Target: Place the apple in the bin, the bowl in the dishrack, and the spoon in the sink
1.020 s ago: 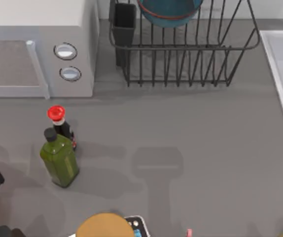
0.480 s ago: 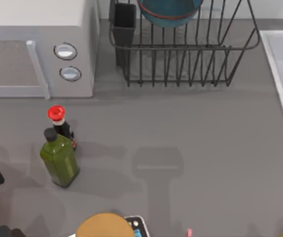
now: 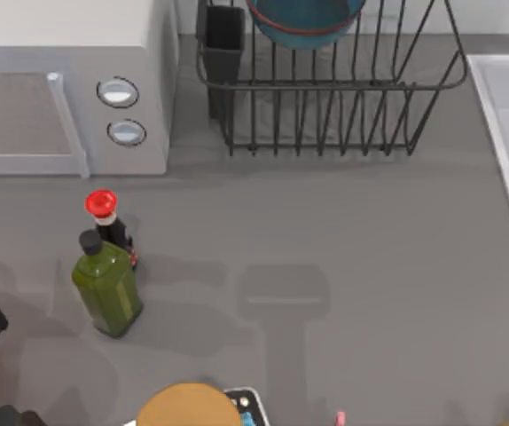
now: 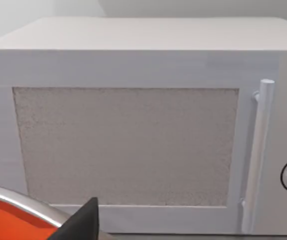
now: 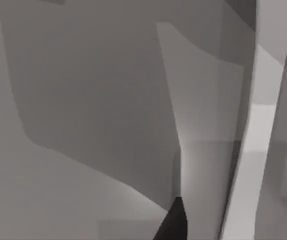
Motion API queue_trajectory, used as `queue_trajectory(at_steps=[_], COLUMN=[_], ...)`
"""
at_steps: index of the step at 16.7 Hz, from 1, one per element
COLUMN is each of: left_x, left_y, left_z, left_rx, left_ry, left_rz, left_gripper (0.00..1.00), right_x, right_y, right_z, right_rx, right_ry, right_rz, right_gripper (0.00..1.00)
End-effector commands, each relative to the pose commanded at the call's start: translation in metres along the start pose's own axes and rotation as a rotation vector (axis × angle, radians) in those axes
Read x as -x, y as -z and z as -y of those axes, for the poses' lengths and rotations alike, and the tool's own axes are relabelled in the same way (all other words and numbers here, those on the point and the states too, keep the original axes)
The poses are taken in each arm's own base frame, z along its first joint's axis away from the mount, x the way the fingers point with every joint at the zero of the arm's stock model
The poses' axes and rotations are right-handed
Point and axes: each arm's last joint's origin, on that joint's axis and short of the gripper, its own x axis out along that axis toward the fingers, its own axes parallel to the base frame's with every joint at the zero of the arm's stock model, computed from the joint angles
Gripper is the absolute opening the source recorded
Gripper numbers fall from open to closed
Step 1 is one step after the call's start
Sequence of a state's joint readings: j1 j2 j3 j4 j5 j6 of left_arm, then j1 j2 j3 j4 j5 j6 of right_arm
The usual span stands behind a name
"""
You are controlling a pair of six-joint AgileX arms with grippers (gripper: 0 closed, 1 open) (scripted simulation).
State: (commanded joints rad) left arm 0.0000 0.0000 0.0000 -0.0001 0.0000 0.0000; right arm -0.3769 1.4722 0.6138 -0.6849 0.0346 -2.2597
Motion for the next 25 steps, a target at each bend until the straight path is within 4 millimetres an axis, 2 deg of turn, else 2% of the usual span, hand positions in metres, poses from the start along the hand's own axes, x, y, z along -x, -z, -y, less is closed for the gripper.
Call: queue_trajectory(at_steps=[3, 12, 14, 20, 25], left_x=[0.0, 0.0, 0.0, 0.0, 0.0], left_y=[0.0, 0.0, 0.0, 0.0, 0.0], left_z=[0.0, 0.0, 0.0, 0.0, 0.0], left_rx=[0.0, 0.0, 0.0, 0.0, 0.0], left_ry=[0.0, 0.0, 0.0, 0.0, 0.0], left_rz=[0.0, 0.0, 0.0, 0.0, 0.0], left_gripper=[1.0, 1.0, 1.0, 1.0, 1.0], right_x=[0.016, 0.091, 0.097, 0.097, 0.124], right_y=[0.003, 0.004, 0.004, 0.005, 0.029], right_z=[0.003, 0.001, 0.0, 0.001, 0.02], right_rx=[0.004, 0.003, 0.002, -0.001, -0.035], right_ry=[0.003, 0.0, 0.001, -0.008, -0.077], right_rz=[-0.002, 0.0, -0.001, 0.004, 0.021], right_gripper=[0.0, 0.0, 0.0, 0.0, 0.0])
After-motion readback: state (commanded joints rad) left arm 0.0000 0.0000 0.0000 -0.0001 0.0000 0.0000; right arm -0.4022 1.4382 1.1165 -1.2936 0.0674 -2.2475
